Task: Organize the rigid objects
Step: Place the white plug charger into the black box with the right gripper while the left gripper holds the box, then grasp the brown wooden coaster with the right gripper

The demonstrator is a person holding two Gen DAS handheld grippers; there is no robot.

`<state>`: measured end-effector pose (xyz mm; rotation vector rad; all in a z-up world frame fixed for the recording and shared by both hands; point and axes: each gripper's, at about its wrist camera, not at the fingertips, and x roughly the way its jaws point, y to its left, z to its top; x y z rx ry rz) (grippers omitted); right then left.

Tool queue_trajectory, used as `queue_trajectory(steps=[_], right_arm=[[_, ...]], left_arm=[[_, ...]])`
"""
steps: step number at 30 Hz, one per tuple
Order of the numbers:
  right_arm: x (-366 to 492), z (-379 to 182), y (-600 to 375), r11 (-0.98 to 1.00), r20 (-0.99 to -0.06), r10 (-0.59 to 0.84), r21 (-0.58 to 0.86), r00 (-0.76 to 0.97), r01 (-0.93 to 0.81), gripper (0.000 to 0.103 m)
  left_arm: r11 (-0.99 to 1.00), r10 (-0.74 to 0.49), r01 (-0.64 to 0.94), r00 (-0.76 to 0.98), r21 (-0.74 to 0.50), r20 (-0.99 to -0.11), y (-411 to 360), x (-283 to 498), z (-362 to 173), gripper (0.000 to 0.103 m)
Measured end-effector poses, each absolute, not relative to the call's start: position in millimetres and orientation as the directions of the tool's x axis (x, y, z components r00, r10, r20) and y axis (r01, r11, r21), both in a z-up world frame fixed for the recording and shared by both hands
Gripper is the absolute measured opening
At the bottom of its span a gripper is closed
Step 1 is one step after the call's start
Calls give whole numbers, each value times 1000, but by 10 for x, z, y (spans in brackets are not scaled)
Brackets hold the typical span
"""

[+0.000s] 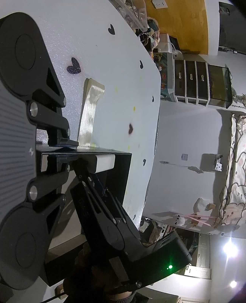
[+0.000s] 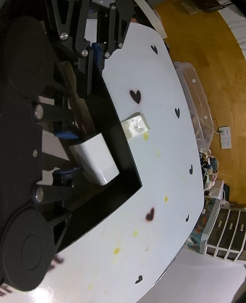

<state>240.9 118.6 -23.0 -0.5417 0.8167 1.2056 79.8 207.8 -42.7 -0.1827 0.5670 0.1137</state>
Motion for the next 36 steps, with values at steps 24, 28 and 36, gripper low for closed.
queue_trajectory(steps=[24,28,36], right_arm=[[1996,343,187,535,-614,684,53,395,-843,84],[1929,354,6,566,-580,690,62,432,-822,98],[1826,391,-395,636,-492,694,76,526,-768,103]], left_arm=[[972,99,-202,815,-120,-571,2034,847,-403,4],[971,107,-210,812,-116,-574,2023,845,-399,4],[971,132,-223,800,-85,-585,1975,870,-379,3]])
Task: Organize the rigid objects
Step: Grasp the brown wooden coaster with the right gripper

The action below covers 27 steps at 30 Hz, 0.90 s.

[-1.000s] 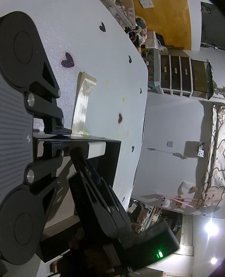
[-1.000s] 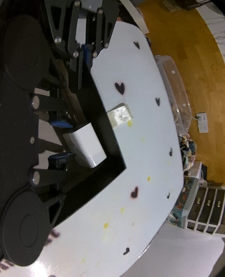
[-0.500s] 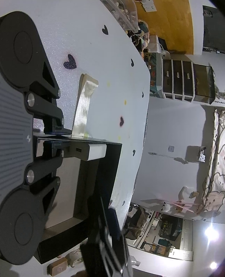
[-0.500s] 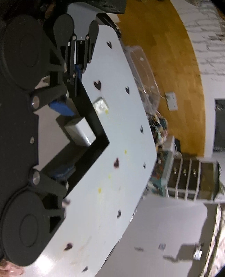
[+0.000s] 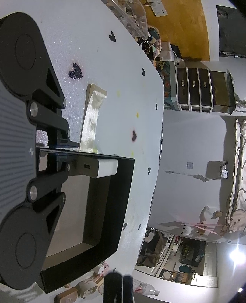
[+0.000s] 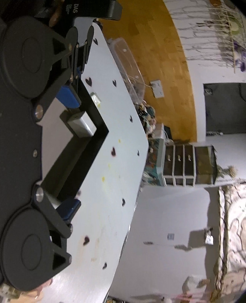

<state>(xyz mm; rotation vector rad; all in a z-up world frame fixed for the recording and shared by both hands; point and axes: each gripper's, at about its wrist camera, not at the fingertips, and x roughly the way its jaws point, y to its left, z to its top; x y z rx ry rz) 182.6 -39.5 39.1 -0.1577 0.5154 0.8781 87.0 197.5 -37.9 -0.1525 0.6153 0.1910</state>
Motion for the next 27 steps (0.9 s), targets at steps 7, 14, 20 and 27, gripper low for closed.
queue_trajectory(steps=[7,14,20,27], right_arm=[[1757,255,-903,754,-472,603,76,643,-652,103],[1657,12,-1418,871,-493,460,89,739,-483,103],[1548,-194,-1729,939,-510,320,58,798,-339,103],[1634,-403,-1954,971,-574,221,51,789,-234,103]], left_arm=[[968,140,-235,798,-88,-587,1968,865,-374,3],[967,144,-239,797,-87,-586,1965,866,-373,4],[967,144,-239,797,-87,-586,1966,865,-375,4],[966,145,-241,798,-89,-585,1965,865,-373,4]])
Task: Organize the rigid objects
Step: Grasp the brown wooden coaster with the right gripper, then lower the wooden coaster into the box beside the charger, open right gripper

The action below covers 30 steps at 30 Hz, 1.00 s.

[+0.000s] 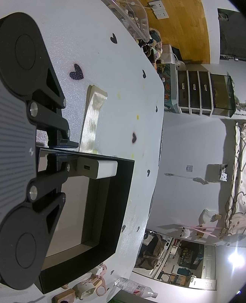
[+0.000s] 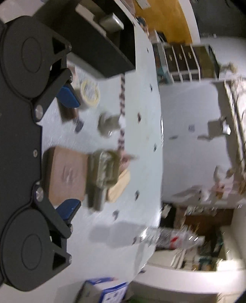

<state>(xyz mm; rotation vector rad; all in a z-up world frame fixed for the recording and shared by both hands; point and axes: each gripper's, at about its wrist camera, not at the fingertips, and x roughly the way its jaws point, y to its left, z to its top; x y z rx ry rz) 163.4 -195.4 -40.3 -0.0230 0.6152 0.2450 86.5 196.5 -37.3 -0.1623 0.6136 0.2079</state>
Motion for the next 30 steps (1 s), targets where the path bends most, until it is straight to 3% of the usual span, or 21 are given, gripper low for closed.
queue_trajectory(steps=[10,19,24,30], right_arm=[[1947,-557,-2026,994,-675,107,87,730,-66,102],[2035,-596,-1959,998,-698,57,25,714,-55,77],[1976,-550,-2017,994,-701,108,56,705,-96,75],[1852,-242,-2006,955,-634,297,181,714,-236,75]], left_arm=[[965,145,-245,799,-94,-584,1968,860,-368,4],[964,144,-245,799,-98,-583,1974,862,-374,4],[964,143,-245,800,-100,-583,1974,862,-372,4],[964,140,-244,801,-103,-582,1978,866,-373,4]])
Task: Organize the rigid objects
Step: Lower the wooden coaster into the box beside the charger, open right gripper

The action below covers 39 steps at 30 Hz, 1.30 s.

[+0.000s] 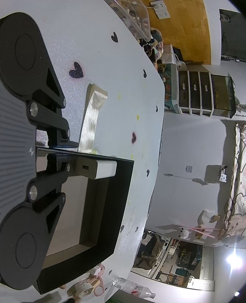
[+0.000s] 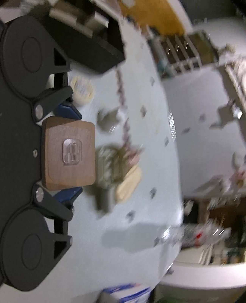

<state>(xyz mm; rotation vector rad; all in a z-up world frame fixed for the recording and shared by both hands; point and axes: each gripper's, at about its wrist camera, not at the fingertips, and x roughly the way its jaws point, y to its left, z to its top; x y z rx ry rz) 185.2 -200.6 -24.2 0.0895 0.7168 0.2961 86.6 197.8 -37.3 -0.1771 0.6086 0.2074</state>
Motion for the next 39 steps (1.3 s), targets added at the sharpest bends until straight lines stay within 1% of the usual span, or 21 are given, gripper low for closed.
queue_trajectory(steps=[4,8,11,14,17,20,22,26,29,31,32,34,35,37,39], right_arm=[[1840,32,-1752,890,-562,445,195,697,-411,75],[1917,235,-1309,783,-527,587,176,615,-596,75],[1996,327,-905,665,-531,677,144,510,-733,75],[2056,310,-471,513,-567,738,119,366,-850,75],[2117,213,-12,373,-634,734,75,244,-925,75],[2206,76,420,243,-712,688,43,141,-969,75],[2254,-17,628,182,-749,653,13,111,-983,75],[2285,-120,868,92,-788,611,-26,77,-995,75],[2318,-222,961,70,-809,579,-75,102,-995,75],[2335,-193,964,63,-806,585,-72,96,-995,79],[2330,-170,946,69,-792,600,-92,116,-993,90],[2331,-140,870,95,-774,610,-142,170,-985,92],[2342,-129,859,99,-776,608,-132,165,-986,91],[2353,-119,804,103,-789,594,-115,154,-988,82],[2365,-123,754,106,-815,568,-71,119,-992,70]], left_arm=[[965,134,-239,804,-109,-579,1987,883,-375,4],[967,128,-232,807,-110,-577,1999,900,-387,4],[969,121,-223,809,-109,-576,2008,898,-397,4],[972,114,-211,809,-104,-576,2013,909,-401,4],[974,108,-203,810,-103,-576,2017,915,-408,4],[975,105,-198,810,-101,-577,2021,914,-415,4],[976,103,-194,809,-98,-579,2022,923,-412,4],[978,97,-187,808,-97,-582,2030,935,-413,4],[979,93,-181,808,-95,-582,2033,942,-418,4],[979,94,-180,807,-91,-583,2032,948,-425,4],[979,93,-181,807,-94,-584,2035,951,-426,4],[979,90,-179,807,-97,-584,2035,960,-429,4],[979,90,-179,807,-95,-584,2032,962,-430,4],[979,89,-179,807,-98,-583,2038,959,-435,4],[979,89,-179,808,-99,-583,2040,958,-437,4]])
